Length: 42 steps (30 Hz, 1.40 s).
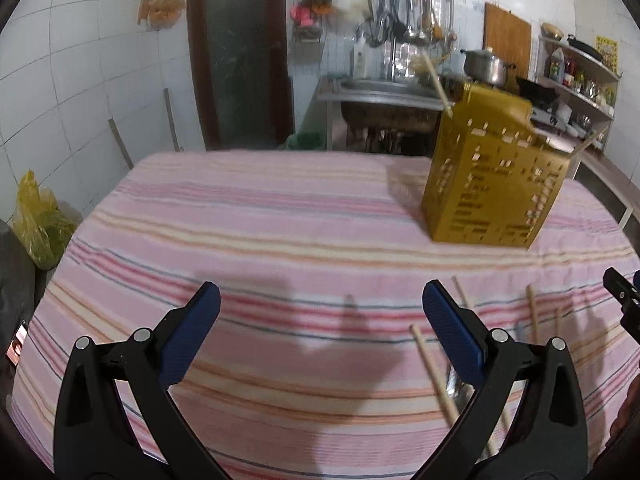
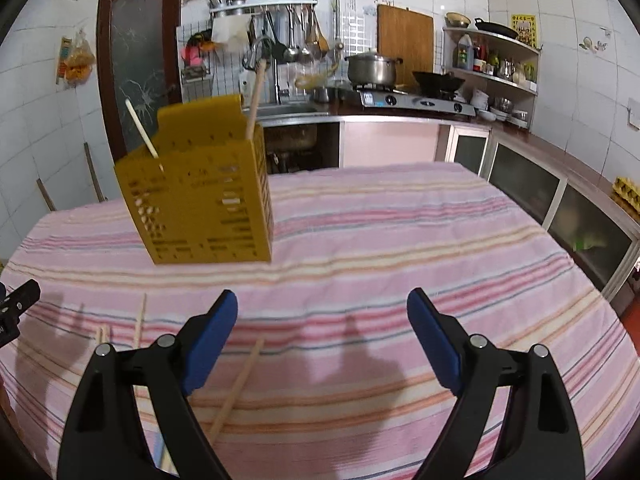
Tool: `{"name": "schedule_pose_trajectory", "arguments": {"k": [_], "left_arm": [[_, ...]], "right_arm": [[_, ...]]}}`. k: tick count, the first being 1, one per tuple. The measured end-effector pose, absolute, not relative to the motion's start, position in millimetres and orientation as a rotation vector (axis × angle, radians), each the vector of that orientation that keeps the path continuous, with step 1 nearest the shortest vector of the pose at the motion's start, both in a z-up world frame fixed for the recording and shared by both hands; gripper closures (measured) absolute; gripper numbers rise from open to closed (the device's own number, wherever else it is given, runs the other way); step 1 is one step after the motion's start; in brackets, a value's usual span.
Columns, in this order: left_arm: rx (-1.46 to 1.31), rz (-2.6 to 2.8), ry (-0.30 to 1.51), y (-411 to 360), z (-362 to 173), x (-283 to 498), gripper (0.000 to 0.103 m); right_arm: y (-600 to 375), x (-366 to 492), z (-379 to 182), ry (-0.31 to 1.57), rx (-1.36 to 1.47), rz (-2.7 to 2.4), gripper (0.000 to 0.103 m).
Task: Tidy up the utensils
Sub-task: 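Move the left tool back down to the remaining chopsticks, then close the left tool on another wooden chopstick and lift it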
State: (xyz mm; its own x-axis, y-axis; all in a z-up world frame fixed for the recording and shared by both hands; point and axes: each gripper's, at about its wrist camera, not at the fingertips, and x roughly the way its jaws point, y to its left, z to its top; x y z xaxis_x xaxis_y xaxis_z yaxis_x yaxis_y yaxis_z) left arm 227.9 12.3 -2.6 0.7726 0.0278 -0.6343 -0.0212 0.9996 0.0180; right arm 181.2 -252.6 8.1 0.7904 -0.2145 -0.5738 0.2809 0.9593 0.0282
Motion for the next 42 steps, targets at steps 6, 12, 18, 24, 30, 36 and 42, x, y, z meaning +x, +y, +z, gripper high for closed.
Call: {"name": "schedule_pose_trajectory", "arguments": {"k": [6, 12, 18, 24, 30, 36, 42], "left_arm": [[0.013, 0.028, 0.746, 7.4, -26.9, 230.6, 0.005], [0.082, 0.033, 0.796, -4.8, -43.9, 234.0, 0.005], [0.113, 0.007, 0.835, -13.3, -51.3, 234.6, 0.005], [0.104, -0.008, 0.862, -16.9, -56.4, 232.6, 0.005], [0.127, -0.026, 0.868, -24.6, -58.7, 231.4, 0.005], [0.091, -0.047, 0.903, -24.8, -61.6, 235.7, 0.005], [0.069, -0.035, 0.89, -25.9, -57.1, 235.1, 0.005]], "right_arm": [[-248.1, 183.0, -8.9, 0.637, 0.111, -0.263, 0.018], [-244.1, 188.2, -21.4, 0.687, 0.125, -0.26, 0.018], [-235.8, 194.1, -28.4, 0.727, 0.093, -0.276, 0.018], [-228.2, 203.3, -37.9, 0.8, 0.073, -0.289, 0.018], [-218.3, 208.2, -45.2, 0.861, 0.087, -0.279, 0.023], [-210.9, 209.0, -45.7, 0.869, 0.129, -0.223, 0.065], [-210.3, 206.2, -45.4, 0.859, 0.143, -0.197, 0.088]]}}
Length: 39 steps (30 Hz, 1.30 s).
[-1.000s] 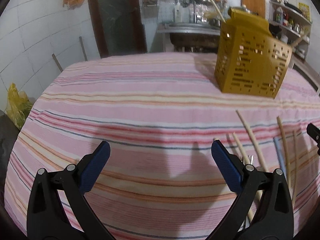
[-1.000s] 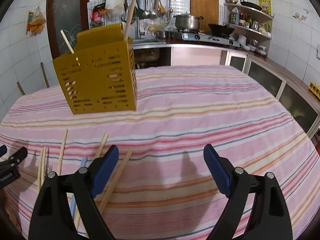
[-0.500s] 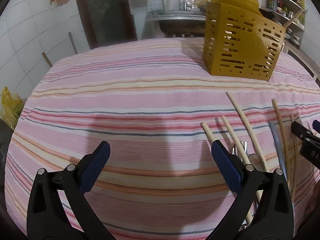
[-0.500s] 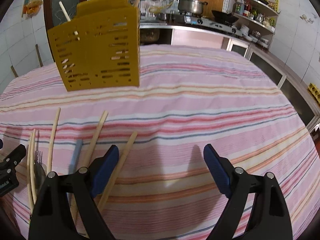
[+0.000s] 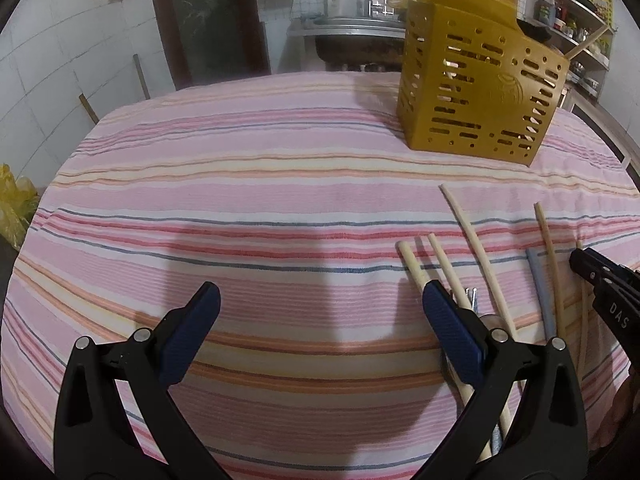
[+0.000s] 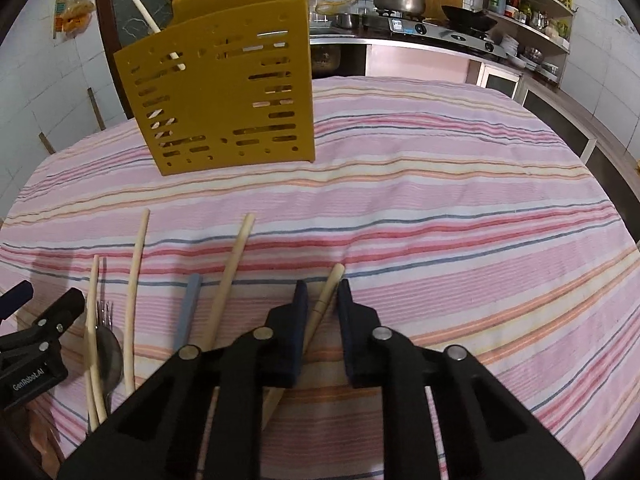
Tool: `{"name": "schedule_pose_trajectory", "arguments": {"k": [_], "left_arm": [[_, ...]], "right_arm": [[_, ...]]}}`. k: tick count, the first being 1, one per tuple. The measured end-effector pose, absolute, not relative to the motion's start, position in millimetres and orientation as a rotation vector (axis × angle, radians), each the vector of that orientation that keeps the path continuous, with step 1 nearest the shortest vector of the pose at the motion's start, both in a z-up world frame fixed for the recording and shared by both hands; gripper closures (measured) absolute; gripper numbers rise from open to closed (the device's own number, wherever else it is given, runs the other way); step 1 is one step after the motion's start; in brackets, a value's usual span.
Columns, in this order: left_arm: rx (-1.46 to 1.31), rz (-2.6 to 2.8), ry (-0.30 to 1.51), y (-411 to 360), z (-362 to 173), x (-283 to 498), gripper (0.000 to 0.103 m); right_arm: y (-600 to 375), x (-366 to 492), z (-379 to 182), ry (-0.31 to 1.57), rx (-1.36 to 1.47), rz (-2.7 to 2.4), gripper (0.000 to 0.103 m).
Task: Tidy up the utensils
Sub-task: 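Close the left tool on another wooden chopstick and lift it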
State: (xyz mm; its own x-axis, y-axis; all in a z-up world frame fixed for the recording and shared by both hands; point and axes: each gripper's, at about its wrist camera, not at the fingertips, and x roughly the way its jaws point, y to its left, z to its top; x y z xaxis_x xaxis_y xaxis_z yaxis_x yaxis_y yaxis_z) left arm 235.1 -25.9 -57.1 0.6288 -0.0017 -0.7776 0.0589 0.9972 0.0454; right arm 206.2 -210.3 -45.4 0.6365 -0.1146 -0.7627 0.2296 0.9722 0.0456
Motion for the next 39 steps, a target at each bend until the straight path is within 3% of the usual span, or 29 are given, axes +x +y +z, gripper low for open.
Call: {"name": "schedule_pose_trajectory", "arguments": {"k": [11, 14, 20, 24, 32, 37, 39], "left_arm": [[0.077, -0.026, 0.937, -39.5, -58.2, 241.6, 0.005], [0.057, -0.026, 0.951, -40.8, -59.8, 244.4, 0.011], [0.026, -0.044, 0.972, -47.7, -60.8, 248.9, 0.029], [0.028, -0.081, 0.993, -53.6, -57.6, 251.7, 0.049], [0.033, -0.087, 0.992, -56.3, -55.6, 251.2, 0.07], [0.05, -0.094, 0.986, -60.6, -56.0, 258.2, 0.091], [0.039, -0.1, 0.984, -59.3, -55.1, 257.7, 0.093]], "right_arm": [[-212.4, 200.9, -39.9, 0.863, 0.091, -0.147, 0.094], [-217.8, 200.2, -38.3, 0.86, 0.104, -0.136, 0.094], [-220.4, 201.1, -38.9, 0.855, 0.122, -0.128, 0.094], [-220.9, 201.3, -39.1, 0.851, 0.131, -0.126, 0.094], [-224.2, 200.7, -40.2, 0.845, 0.142, -0.125, 0.094], [-224.0, 200.3, -40.6, 0.84, 0.139, -0.129, 0.094], [-223.3, 200.0, -40.2, 0.837, 0.137, -0.13, 0.094]]}}
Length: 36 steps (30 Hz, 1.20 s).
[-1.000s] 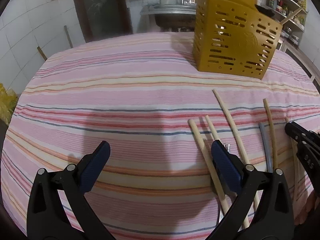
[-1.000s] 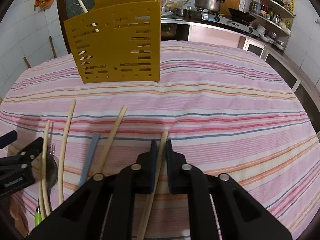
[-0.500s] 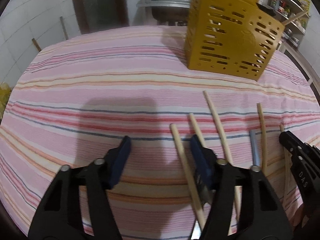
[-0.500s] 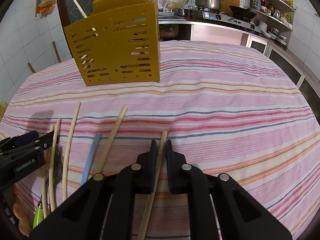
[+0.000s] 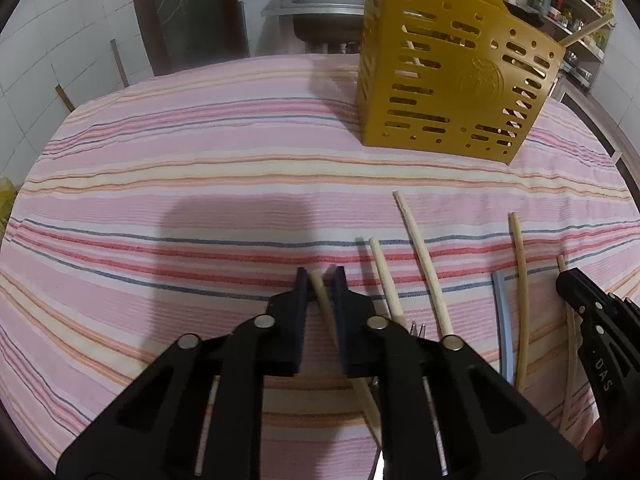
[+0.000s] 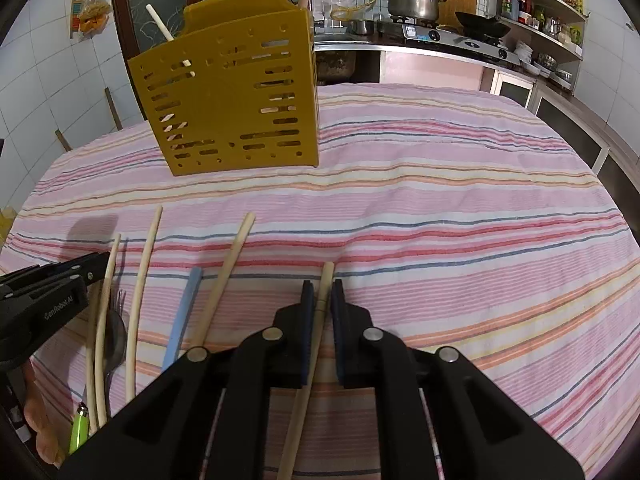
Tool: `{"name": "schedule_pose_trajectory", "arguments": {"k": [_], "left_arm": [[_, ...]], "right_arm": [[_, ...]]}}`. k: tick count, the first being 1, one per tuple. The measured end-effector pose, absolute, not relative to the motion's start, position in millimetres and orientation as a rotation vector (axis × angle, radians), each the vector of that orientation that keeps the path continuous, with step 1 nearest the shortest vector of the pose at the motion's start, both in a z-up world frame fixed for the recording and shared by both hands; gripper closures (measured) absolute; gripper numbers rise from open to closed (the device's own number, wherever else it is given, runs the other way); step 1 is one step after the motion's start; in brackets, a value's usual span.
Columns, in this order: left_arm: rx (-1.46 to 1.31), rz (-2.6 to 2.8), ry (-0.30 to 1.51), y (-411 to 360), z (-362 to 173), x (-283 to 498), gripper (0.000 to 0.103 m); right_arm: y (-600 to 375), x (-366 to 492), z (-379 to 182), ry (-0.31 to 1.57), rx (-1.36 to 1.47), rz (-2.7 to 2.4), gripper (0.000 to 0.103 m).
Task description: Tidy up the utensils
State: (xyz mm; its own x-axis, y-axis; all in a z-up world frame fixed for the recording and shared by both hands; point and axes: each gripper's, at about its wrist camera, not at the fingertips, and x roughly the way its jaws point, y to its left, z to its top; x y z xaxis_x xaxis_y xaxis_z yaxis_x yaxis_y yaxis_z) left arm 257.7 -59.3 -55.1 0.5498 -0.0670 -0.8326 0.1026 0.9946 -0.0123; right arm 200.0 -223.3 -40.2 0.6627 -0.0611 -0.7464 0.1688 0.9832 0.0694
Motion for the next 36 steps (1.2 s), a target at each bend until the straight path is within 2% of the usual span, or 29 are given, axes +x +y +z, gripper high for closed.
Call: {"name": "schedule_pose_trajectory", "arguments": {"k": [8, 10, 23, 36], "left_arm": [[-0.004, -0.115, 0.97, -52.1, -53.1, 257.1, 0.093], [-0.008, -0.118, 0.959, -50.0, -50.4, 255.9, 0.097], [-0.049, -0.141, 0.809, -17.7, 0.7, 224.8, 0.099], [-0.091, -0.191, 0.621, 13.7, 54.6, 191.9, 0.099]], "right_arm": [[-222.0, 197.4, -36.0, 0.816, 0.13, -0.131, 0.094], [-222.6, 196.0, -33.3, 0.807, 0.131, -0.132, 0.095], [-218.6, 186.9, -17.6, 0.748, 0.105, -0.133, 0.097], [-227.6, 159.9, 24.2, 0.577, 0.178, -0.086, 0.097]]}}
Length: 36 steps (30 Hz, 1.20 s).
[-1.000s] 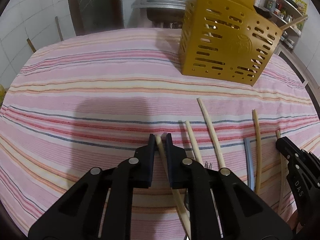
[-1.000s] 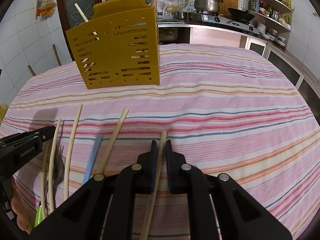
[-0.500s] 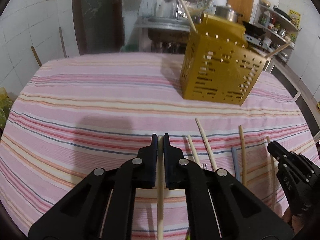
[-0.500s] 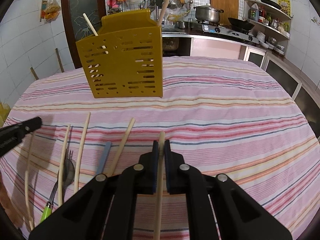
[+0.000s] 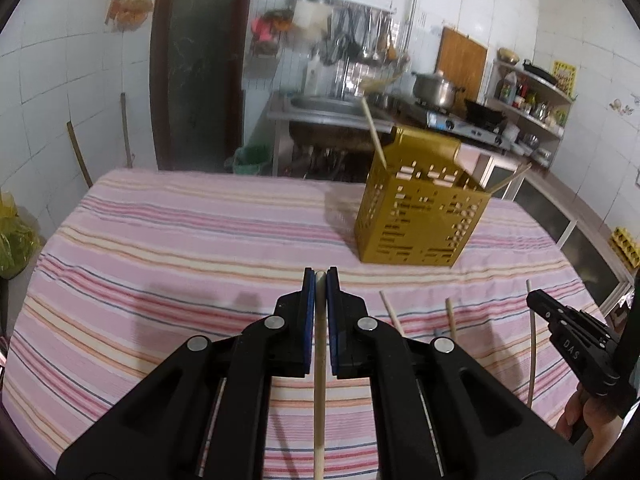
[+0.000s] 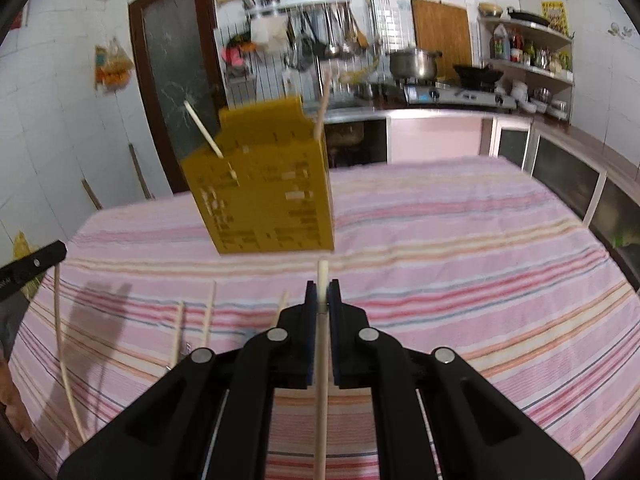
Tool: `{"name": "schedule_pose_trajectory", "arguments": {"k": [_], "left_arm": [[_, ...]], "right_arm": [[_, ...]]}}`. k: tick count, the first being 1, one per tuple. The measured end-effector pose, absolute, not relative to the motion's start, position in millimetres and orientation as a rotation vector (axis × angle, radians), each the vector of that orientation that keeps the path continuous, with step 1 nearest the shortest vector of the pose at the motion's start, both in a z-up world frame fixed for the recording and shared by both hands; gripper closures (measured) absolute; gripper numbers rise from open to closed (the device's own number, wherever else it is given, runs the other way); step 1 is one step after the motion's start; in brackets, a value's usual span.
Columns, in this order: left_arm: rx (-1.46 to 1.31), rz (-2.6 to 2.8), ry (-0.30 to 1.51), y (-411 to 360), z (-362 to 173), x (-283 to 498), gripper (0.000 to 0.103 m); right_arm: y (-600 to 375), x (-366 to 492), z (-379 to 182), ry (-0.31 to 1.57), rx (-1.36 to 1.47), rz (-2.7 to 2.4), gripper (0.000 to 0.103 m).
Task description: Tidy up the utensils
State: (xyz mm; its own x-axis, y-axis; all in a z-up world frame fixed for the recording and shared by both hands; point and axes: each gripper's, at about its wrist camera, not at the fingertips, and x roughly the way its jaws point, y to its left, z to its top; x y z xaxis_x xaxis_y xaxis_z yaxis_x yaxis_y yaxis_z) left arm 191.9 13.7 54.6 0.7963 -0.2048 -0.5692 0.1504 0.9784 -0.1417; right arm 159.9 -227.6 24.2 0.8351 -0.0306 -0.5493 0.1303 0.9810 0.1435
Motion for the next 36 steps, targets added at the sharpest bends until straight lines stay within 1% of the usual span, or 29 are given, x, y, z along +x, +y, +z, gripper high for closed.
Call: {"name": "schedule_pose_trajectory", "arguments": {"k": [6, 13, 24, 36], "left_arm": [[-0.064, -0.171, 0.53, 13.0, 68.9, 168.5, 0.099], [-0.049, -0.115, 0.46, 13.0, 78.0, 149.7, 0.099], [-0.043, -0.117, 0.375, 12.6, 103.2, 143.0, 0.099], [-0.055, -0.134, 0.34, 4.3, 119.2, 159.6, 0.099]], "right_arm": [[-222.9, 137.8, 50.5, 0.443, 0.155, -0.105, 0.097], [-216.4, 118.7, 63.3, 0.349, 0.122, -0.124, 0.097], [-212.7, 111.0, 87.0, 0.25, 0.096, -0.123, 0.097], [-216.1, 127.1, 96.6, 0.223, 0.102, -0.12, 0.097]]}}
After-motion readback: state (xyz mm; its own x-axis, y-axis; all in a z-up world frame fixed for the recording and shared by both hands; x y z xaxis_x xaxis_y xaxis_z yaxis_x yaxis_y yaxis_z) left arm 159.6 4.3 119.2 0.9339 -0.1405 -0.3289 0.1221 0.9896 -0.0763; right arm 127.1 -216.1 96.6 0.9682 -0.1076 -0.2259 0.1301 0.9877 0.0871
